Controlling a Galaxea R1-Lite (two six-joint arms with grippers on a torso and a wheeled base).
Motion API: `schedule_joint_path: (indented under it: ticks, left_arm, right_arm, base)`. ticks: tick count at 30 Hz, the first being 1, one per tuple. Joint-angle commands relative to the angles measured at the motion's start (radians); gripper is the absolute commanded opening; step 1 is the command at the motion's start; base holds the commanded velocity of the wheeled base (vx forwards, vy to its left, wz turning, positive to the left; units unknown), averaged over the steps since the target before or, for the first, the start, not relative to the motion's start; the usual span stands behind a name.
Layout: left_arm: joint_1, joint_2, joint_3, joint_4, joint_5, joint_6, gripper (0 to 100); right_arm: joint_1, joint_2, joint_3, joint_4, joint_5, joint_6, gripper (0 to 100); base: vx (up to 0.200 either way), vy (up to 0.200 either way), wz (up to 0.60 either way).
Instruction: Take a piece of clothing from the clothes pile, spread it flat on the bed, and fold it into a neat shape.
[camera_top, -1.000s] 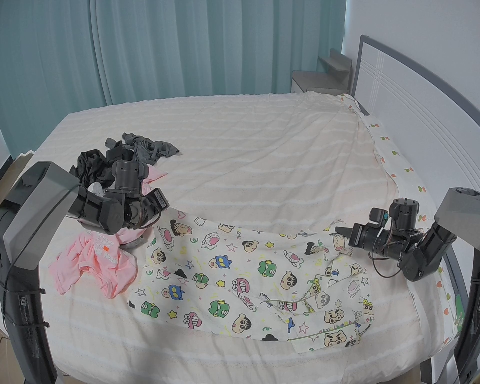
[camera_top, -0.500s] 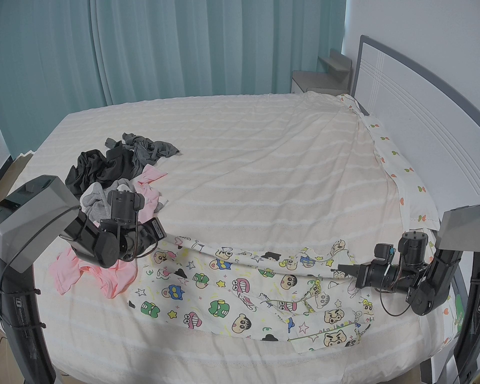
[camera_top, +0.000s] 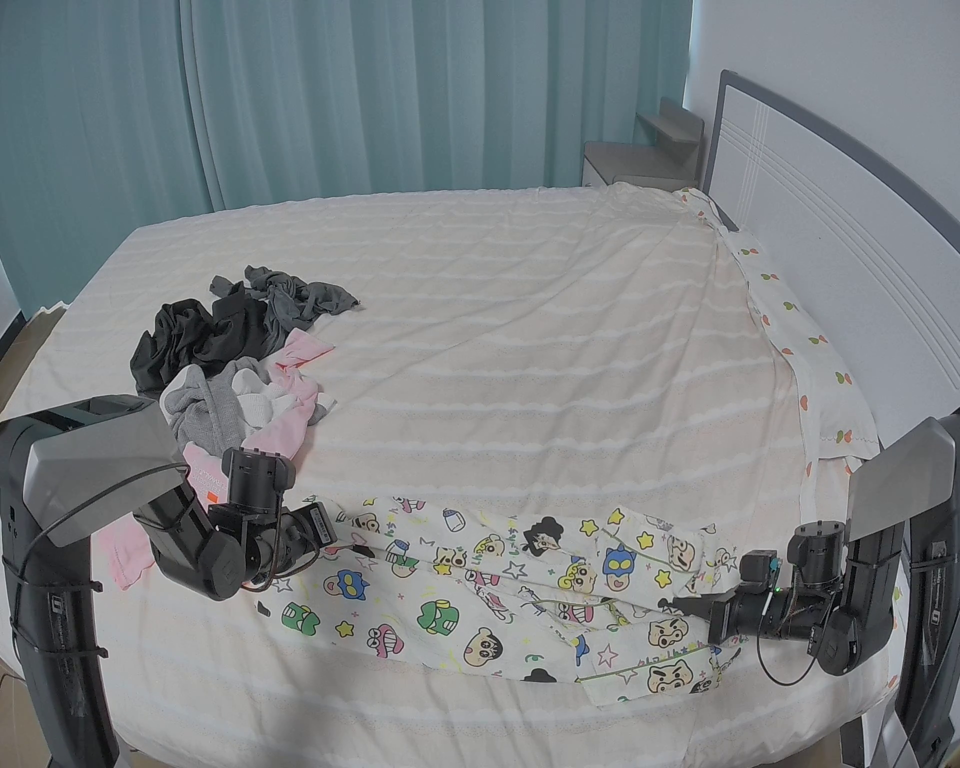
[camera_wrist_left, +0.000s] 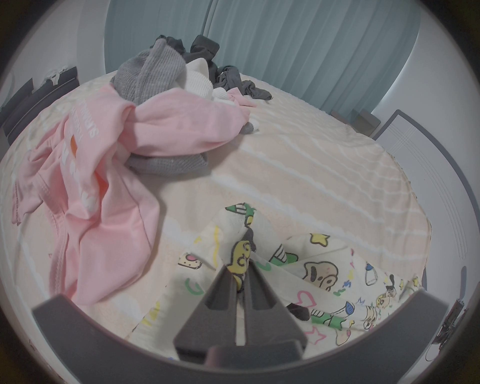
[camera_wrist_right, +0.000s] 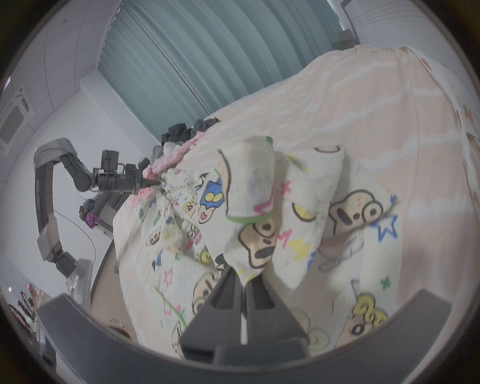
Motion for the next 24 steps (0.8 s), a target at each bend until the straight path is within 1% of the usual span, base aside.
schedule_joint_path:
  ticks: [1,11,13,14,21,24]
  left_arm:
    - [0.001,0.017,0.014,-0.002,0.001,-0.001,0]
    - [0.003,0.019,0.038,-0.019,-0.002,-0.004,0]
    - [0.003,0.022,0.063,-0.065,-0.002,-0.004,0]
    - [0.004,0.022,0.069,-0.08,-0.002,-0.004,100]
    - [0.004,0.017,0.098,-0.151,-0.002,-0.008,100]
    - [0.004,0.012,0.132,-0.201,-0.002,-0.008,100]
  right_arm:
    - [-0.004,0.025,0.027,-0.013,0.002,-0.004,0]
    - [-0.001,0.018,0.044,-0.013,0.002,-0.004,0]
    - [-0.001,0.018,0.049,-0.014,0.002,-0.005,0]
    - [-0.001,0.018,0.049,-0.013,0.002,-0.004,100]
    - [-0.007,-0.031,0.072,-0.014,0.002,0.004,100]
    - [-0.027,-0.094,0.107,-0.013,0.002,0.01,100]
  base:
    - [0.0,0.0,0.0]
    - [0.0,0.0,0.0]
    - [0.0,0.0,0.0]
    - [0.0,0.0,0.0]
    - [0.0,0.0,0.0]
    - [0.0,0.0,0.0]
